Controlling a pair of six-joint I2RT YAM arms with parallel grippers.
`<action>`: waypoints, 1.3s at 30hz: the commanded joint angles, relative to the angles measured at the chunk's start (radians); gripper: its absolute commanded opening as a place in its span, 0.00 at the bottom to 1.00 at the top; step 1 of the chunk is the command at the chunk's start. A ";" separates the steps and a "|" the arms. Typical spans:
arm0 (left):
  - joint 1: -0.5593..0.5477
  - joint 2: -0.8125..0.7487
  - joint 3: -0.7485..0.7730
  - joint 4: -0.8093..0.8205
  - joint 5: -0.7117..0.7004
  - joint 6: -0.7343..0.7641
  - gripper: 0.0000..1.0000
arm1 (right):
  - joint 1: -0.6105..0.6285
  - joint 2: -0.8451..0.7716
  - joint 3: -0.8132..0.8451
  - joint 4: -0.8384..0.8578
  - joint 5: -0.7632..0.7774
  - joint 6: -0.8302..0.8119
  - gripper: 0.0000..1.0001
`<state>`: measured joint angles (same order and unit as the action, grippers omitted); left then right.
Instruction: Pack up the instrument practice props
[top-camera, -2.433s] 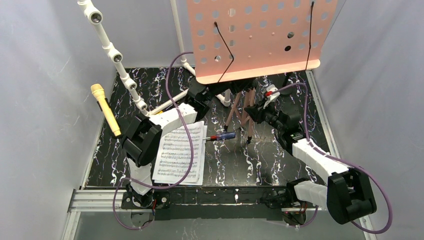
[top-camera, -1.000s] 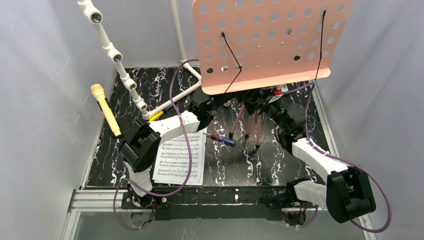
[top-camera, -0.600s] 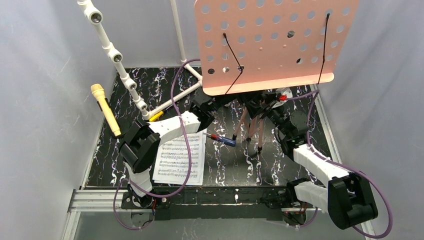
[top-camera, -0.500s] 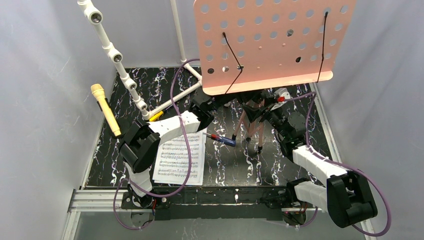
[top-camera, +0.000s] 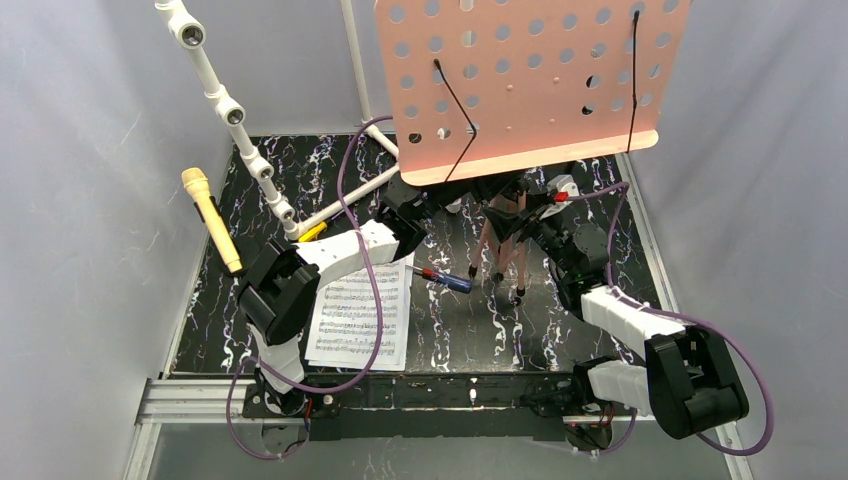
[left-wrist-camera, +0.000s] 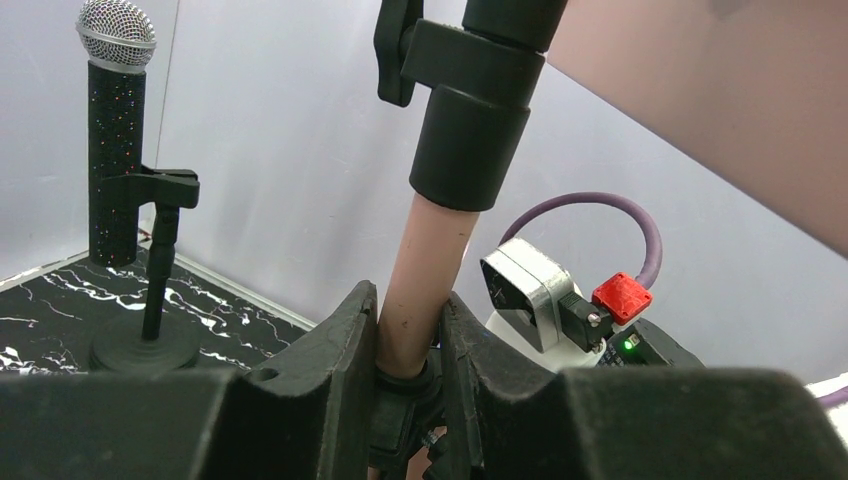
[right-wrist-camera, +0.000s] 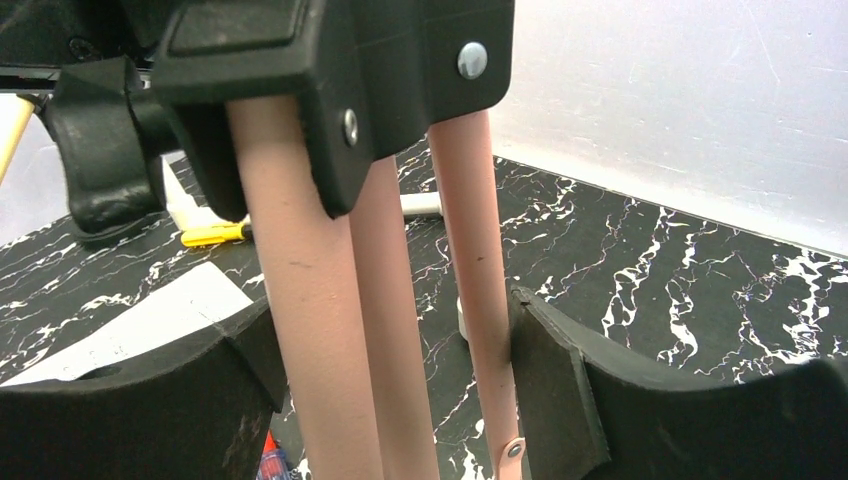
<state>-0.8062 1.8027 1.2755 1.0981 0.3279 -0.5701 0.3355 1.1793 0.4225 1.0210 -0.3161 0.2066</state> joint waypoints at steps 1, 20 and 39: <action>-0.044 -0.082 0.073 0.097 -0.002 -0.102 0.00 | 0.005 0.004 0.005 -0.044 -0.012 0.025 0.57; -0.057 -0.160 0.007 -0.011 -0.051 0.040 0.00 | 0.005 -0.138 0.024 -0.231 -0.021 0.030 0.61; -0.018 -0.145 -0.008 -0.042 -0.055 0.064 0.00 | 0.005 -0.476 -0.111 -0.600 0.133 0.040 0.75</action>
<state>-0.8318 1.7351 1.2533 0.9798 0.3096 -0.4568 0.3363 0.7334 0.3359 0.4591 -0.2504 0.2390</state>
